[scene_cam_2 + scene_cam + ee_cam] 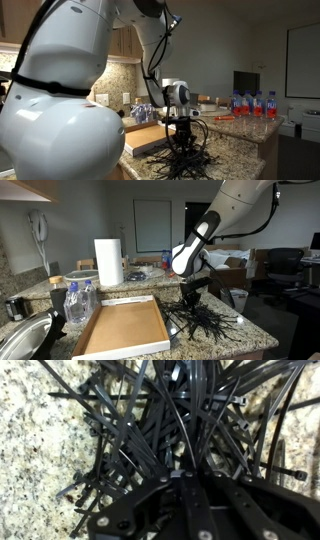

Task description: Put the zip ties on the box

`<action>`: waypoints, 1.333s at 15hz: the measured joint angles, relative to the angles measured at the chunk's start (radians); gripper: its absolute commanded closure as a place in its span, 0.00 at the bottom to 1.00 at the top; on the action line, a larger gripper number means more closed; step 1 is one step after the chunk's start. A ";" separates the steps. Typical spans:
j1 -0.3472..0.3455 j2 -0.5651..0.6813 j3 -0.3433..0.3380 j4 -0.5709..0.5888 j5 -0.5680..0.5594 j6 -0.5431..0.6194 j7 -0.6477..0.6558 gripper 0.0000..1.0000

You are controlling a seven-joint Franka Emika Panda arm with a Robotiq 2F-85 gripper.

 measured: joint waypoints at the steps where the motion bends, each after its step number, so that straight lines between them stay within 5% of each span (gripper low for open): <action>1: 0.003 0.000 0.000 0.003 0.000 -0.005 0.000 0.92; 17: 0.004 -0.185 0.031 0.055 0.001 -0.155 -0.004 0.92; 19: 0.004 -0.214 0.038 0.055 0.001 -0.156 -0.008 0.67; 20: 0.004 -0.225 0.041 0.055 0.005 -0.156 -0.015 0.65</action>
